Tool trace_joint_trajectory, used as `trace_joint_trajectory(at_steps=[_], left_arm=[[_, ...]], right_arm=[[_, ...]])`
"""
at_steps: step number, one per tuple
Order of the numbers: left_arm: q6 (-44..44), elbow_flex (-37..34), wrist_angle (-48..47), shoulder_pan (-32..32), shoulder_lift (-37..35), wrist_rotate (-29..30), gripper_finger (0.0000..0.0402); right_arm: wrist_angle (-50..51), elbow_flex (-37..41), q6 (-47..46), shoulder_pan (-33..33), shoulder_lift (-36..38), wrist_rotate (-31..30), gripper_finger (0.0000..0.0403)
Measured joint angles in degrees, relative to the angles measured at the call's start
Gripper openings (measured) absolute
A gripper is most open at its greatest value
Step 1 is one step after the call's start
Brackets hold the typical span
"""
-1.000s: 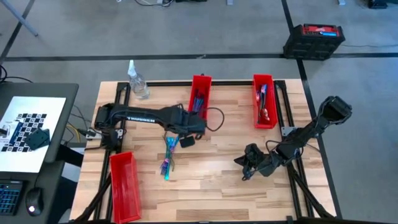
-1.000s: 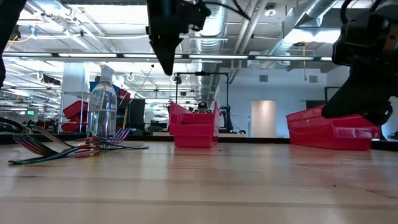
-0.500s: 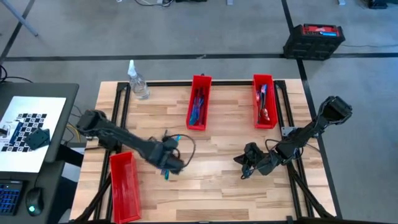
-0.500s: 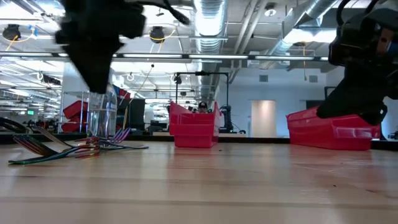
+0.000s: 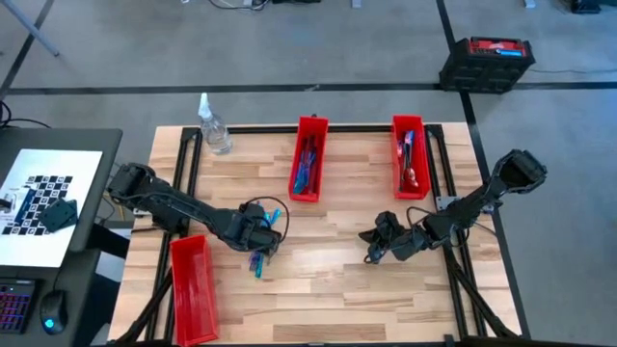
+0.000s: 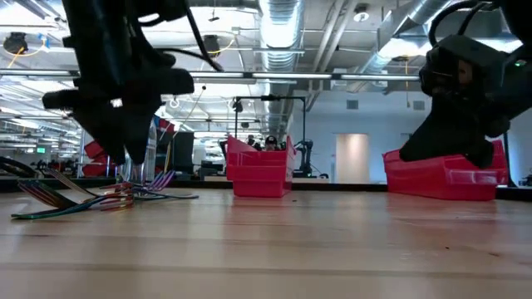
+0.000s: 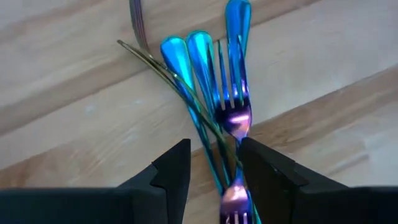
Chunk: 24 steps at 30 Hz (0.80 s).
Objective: Sort silverware
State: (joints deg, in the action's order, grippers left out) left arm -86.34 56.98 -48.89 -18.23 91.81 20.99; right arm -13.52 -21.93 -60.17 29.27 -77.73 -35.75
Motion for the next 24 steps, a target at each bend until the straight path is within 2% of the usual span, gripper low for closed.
trace_joint_trajectory(at_steps=[9, 12, 17, 21, 24], left_arm=[[-7.1, -7.2, 14.8, 1.5, 0.1, 0.3, 0.0129], [-11.0, -9.0, 13.5, 1.5, 0.2, 0.2, 0.0129], [-12.0, -9.4, 8.4, 1.4, 0.2, -0.6, 0.0129], [-11.9, -10.3, 9.7, 2.3, 0.1, -0.7, 0.0128], [-10.7, -10.2, 10.9, 2.8, 1.0, -0.3, 0.0107]], right_arm=[[1.3, 0.0, 8.4, -3.6, -0.3, 0.0, 0.0000], [3.7, 0.0, 10.8, -4.0, -0.3, 0.1, 0.0000], [7.5, 0.0, 12.7, -3.9, -0.3, 0.9, 0.0000], [9.6, 0.0, 12.7, -3.9, -0.3, 1.2, 0.0000], [10.3, 0.0, 12.7, -4.0, -0.3, 1.3, 0.0000]])
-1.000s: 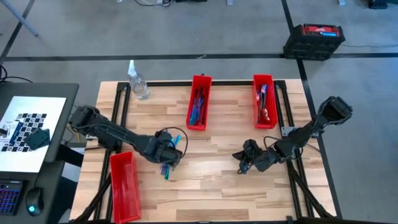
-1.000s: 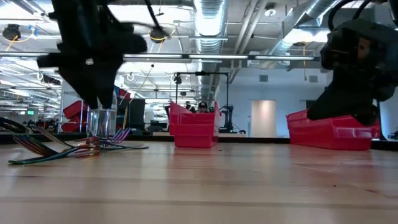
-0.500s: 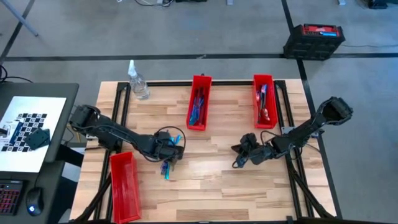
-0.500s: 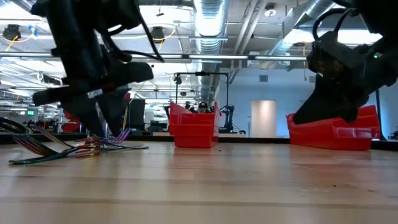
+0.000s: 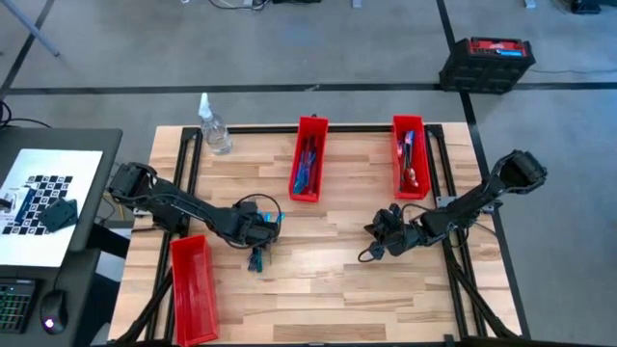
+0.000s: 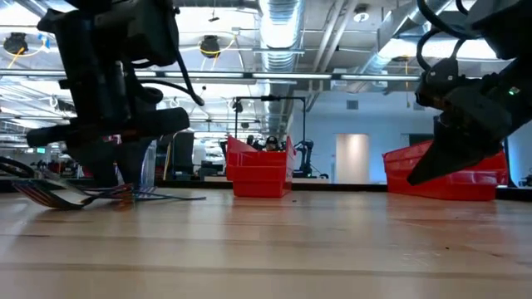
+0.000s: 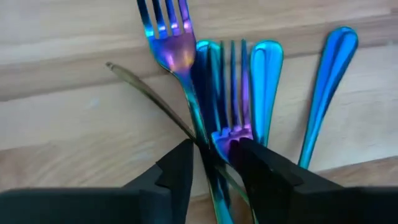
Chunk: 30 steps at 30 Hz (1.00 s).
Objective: Sort silverware
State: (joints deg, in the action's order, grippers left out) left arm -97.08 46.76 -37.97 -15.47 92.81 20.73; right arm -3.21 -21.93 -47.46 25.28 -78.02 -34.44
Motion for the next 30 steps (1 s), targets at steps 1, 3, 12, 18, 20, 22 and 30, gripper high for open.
trace_joint_trajectory(at_steps=[1, 3, 12, 18, 20, 22, 30], left_arm=[[0.3, 0.0, 0.5, 0.1, 0.1, 0.3, 0.0093], [1.5, 0.0, 2.0, 0.2, 1.7, 0.6, 0.0061], [5.4, 1.9, 2.6, 0.2, 3.1, -0.5, 0.0004], [11.9, 9.5, -5.6, 0.0, 2.8, -1.0, 0.0002], [13.7, 11.9, -8.8, 0.2, 2.6, 2.1, 0.0001], [14.8, 13.1, -11.7, 0.2, 2.7, 6.1, 0.0001], [18.1, 14.9, -14.1, 0.2, 2.6, 20.9, 0.0000]], right_arm=[[0.0, 0.0, 0.0, 0.0, 0.0, 0.0, 0.0000], [0.1, 0.0, 0.1, 0.0, 0.0, 0.0, 0.0000], [1.5, 0.0, 0.1, 0.0, 0.0, 0.0, 0.0000], [1.6, 0.0, 0.1, 0.0, 0.0, 0.0, 0.0000], [1.6, 0.0, 0.4, -0.3, 0.0, 0.0, 0.0000], [1.6, 0.0, 1.4, -0.3, 0.0, 0.0, 0.0000], [1.6, 0.0, 2.9, -0.3, 0.0, 0.0, 0.0000]])
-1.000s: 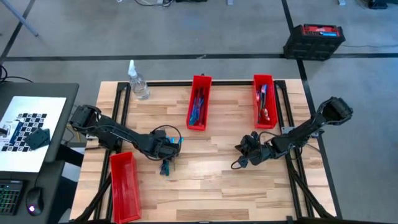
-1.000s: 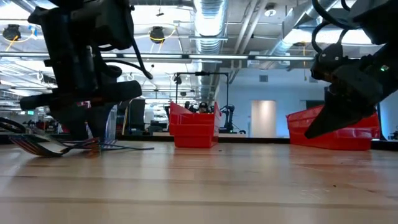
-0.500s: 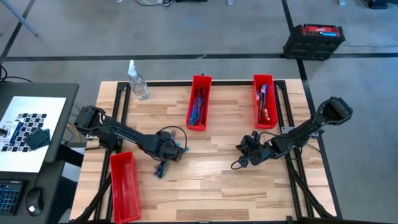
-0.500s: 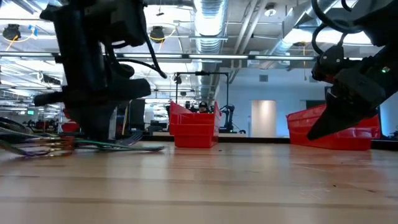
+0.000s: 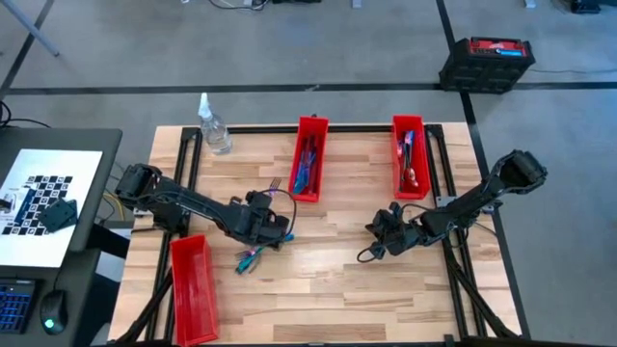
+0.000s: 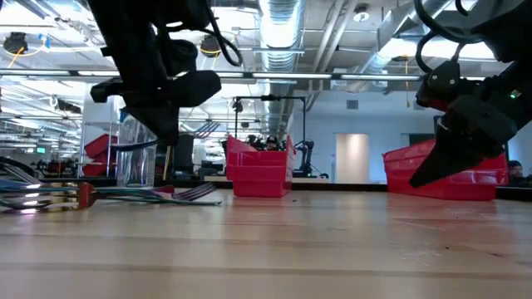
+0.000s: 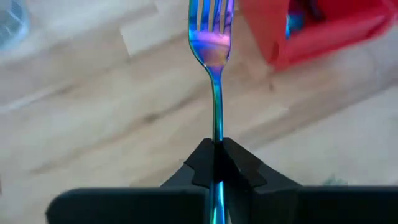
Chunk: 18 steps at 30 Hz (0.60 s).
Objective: Sort silverware
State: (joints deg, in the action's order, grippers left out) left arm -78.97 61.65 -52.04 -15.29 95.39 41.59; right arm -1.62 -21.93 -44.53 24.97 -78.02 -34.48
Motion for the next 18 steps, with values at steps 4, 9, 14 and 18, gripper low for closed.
trace_joint_trajectory(at_steps=[4, 9, 14, 18], left_arm=[[0.1, 3.2, -2.5, -1.0, -0.1, -4.6, 0.0000], [-3.4, 15.9, -10.9, -6.5, -0.3, -10.6, 0.0000], [-20.6, 27.9, -26.7, -14.7, -0.4, -14.0, 0.0000], [-37.7, 29.3, -36.5, -22.7, -0.4, -24.5, 0.0000]], right_arm=[[1.3, 0.0, 0.0, 0.0, 0.0, 0.0, 0.0000], [3.6, 0.0, 0.0, 0.0, 0.0, 0.1, 0.0000], [3.8, 0.0, 0.0, 0.0, 0.0, 0.1, 0.0000], [3.8, 0.0, 0.0, 0.0, 0.0, 0.1, 0.0000]])
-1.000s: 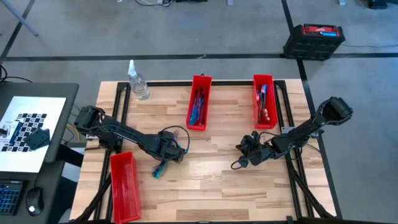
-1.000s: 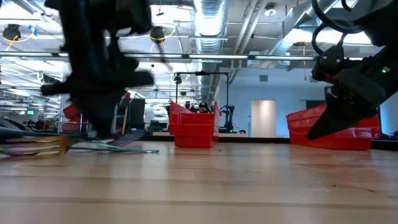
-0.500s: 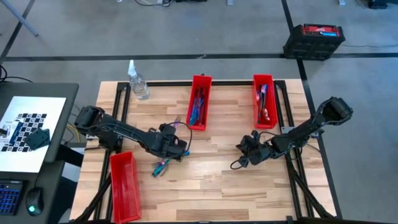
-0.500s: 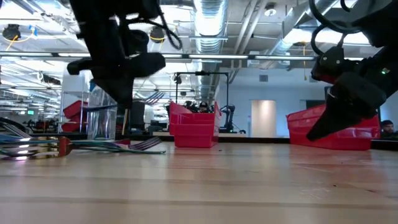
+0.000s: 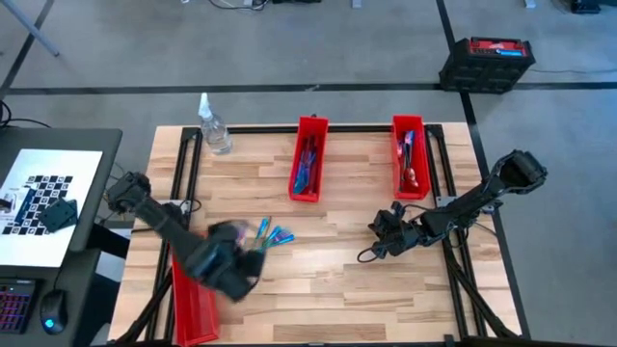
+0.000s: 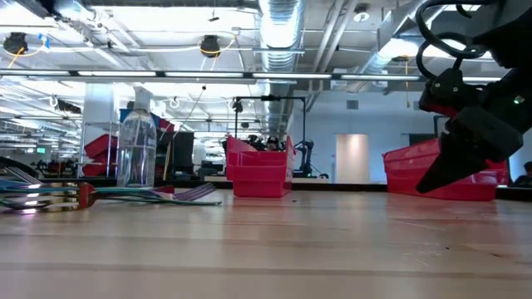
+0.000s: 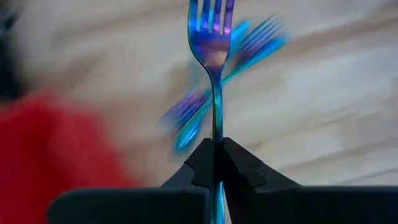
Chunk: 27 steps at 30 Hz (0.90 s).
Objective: Sort silverware
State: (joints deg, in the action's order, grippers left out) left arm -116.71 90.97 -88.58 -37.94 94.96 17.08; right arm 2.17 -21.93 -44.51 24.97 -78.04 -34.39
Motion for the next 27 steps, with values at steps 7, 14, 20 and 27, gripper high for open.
trace_joint_trajectory(at_steps=[7, 14, 20, 27], left_arm=[[-12.7, -1.9, -0.2, -10.4, 1.9, -18.9, 0.0000], [-14.4, -2.8, -1.2, -14.1, 5.5, -27.1, 0.0000], [-16.2, -7.9, 4.1, -16.0, 5.6, -32.9, 0.0000], [-16.1, -15.4, 6.5, -15.9, 5.6, -31.1, 0.0028]], right_arm=[[0.0, 0.0, 0.0, 0.0, 0.0, 0.0, 0.0000], [0.0, 0.0, 0.0, 0.0, 0.0, 0.1, 0.0000], [0.0, 0.0, 0.2, -0.1, 0.0, 0.1, 0.0000], [0.5, 0.0, 0.2, -0.1, 0.0, 0.1, 0.0000]])
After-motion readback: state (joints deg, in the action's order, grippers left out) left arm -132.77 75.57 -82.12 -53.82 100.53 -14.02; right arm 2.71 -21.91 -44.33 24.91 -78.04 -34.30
